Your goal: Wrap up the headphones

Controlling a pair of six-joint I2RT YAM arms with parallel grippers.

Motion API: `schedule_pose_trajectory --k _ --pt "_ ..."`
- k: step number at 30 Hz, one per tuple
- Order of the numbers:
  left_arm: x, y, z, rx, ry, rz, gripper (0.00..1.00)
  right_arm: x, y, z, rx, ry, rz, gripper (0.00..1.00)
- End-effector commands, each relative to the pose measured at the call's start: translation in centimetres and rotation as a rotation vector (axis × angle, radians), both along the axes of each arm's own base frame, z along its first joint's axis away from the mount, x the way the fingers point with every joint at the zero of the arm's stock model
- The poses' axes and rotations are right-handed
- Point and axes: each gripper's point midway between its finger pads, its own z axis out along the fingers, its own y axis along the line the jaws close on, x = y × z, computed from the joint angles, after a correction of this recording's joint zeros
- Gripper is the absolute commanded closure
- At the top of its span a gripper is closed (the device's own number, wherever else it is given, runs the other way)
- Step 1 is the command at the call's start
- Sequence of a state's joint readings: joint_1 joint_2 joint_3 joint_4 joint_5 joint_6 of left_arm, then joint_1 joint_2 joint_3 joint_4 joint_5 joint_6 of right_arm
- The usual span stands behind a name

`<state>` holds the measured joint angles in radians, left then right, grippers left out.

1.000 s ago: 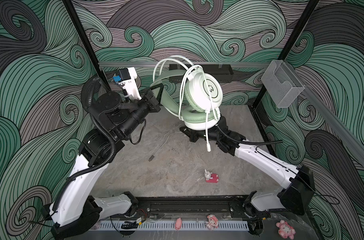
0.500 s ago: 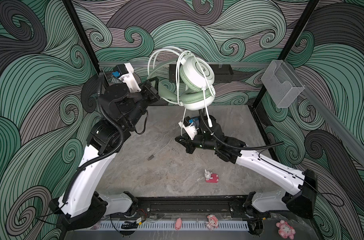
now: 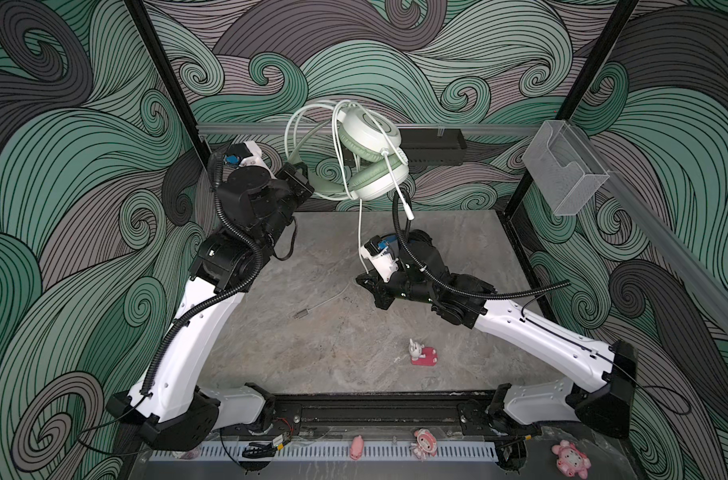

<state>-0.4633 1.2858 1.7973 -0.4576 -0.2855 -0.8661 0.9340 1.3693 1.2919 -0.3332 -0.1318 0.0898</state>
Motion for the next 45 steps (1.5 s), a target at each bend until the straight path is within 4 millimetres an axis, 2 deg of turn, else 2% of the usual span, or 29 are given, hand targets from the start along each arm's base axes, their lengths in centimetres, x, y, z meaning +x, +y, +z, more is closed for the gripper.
schedule_pose_trajectory --k 1,9,14,15,21,26,30,35,40,45 --pt "-0.9 2.6 4.1 -0.154 -0.126 0.086 1.0 -0.6 -0.3 -0.9 -0.068 0.004 0.009 1.0" --pt "2.7 5.3 1.1 -0.104 -0.043 0.244 1.0 -2.3 -0.8 -0.2 -0.097 -0.02 0.034 1.0" --pt "4.6 6.0 0.3 -0.066 -0.005 0.308 1.0 -2.2 -1.2 -0.2 -0.112 -0.033 0.022 1.0" --pt "6.2 5.6 -0.9 -0.041 0.026 0.319 1.0 -2.1 -1.2 -0.1 -0.112 -0.039 0.02 1.0" --pt "8.8 5.3 -3.2 0.0 0.094 0.369 1.0 -1.6 -0.8 0.4 -0.127 -0.051 0.014 1.0" --pt "10.7 4.8 -5.6 0.161 0.158 0.415 1.0 -1.2 -1.1 1.7 -0.142 -0.06 -0.012 1.0" --pt "11.3 2.8 -6.9 0.352 0.155 0.393 1.0 -1.1 -1.4 3.3 -0.145 -0.073 -0.025 1.0" --pt "10.2 0.5 -8.2 0.631 0.123 0.366 1.0 -0.8 -2.2 5.4 -0.16 -0.112 -0.045 1.0" --pt "9.2 -0.2 -8.3 0.855 0.082 0.353 1.0 -0.5 -3.1 6.8 -0.197 -0.152 -0.056 1.0" --pt "8.4 0.0 -8.1 1.029 0.058 0.377 1.0 -1.1 -4.4 7.1 -0.245 -0.155 -0.049 1.0"
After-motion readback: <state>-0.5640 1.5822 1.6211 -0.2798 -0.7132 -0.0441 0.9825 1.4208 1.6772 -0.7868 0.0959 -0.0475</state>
